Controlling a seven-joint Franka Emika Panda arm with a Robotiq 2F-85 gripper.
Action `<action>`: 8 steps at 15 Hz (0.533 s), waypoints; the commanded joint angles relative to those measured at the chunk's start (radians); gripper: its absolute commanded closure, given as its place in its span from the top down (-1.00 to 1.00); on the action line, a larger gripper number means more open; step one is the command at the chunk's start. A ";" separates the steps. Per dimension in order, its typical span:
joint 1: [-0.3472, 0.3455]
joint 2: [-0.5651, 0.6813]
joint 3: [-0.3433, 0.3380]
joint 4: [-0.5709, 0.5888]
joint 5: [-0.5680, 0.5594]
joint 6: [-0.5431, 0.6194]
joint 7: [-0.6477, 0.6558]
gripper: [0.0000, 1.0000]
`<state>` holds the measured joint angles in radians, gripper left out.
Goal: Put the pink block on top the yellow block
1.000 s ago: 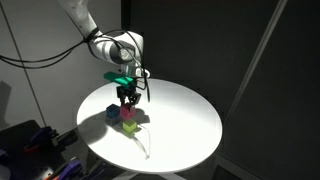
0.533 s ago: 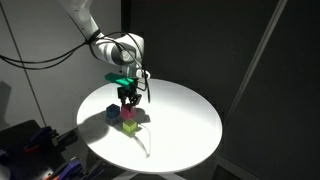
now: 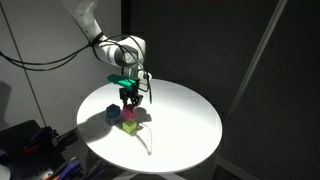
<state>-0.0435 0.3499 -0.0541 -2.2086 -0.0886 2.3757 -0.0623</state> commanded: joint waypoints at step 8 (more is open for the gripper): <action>0.005 0.051 -0.002 0.055 -0.005 -0.021 0.025 -0.41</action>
<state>-0.0434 0.3887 -0.0541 -2.1818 -0.0886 2.3757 -0.0620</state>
